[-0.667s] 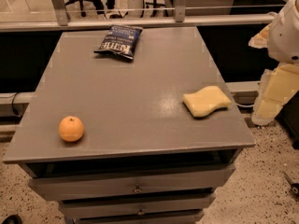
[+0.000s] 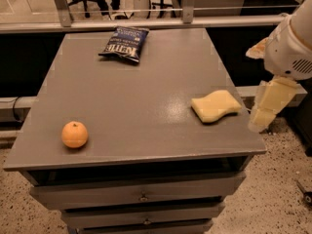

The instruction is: Move sponge near orange

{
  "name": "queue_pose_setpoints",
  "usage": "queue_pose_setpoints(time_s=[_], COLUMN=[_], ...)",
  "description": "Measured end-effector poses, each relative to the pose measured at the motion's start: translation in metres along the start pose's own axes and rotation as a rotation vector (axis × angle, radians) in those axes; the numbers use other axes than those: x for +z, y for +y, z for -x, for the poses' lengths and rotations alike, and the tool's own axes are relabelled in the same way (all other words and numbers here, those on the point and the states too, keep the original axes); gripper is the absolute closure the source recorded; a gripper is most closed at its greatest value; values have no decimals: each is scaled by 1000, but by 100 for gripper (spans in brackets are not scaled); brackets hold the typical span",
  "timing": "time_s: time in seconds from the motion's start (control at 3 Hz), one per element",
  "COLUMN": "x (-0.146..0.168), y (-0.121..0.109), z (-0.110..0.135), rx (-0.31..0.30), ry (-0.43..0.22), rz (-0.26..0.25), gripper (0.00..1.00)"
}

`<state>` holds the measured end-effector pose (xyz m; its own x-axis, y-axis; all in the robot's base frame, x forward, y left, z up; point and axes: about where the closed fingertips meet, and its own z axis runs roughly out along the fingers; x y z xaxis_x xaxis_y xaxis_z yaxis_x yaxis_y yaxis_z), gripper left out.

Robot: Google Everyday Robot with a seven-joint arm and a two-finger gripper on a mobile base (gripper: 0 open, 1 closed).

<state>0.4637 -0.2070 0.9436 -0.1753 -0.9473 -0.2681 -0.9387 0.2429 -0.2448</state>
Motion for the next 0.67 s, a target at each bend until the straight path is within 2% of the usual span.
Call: queue_pose_setpoints(time_s=[0.33,0.67], x=[29,57], y=[-15,-20], z=[4,14], rx=[-68,-150], ry=[-54,-102], rz=[-10,27], gripper=[0,0])
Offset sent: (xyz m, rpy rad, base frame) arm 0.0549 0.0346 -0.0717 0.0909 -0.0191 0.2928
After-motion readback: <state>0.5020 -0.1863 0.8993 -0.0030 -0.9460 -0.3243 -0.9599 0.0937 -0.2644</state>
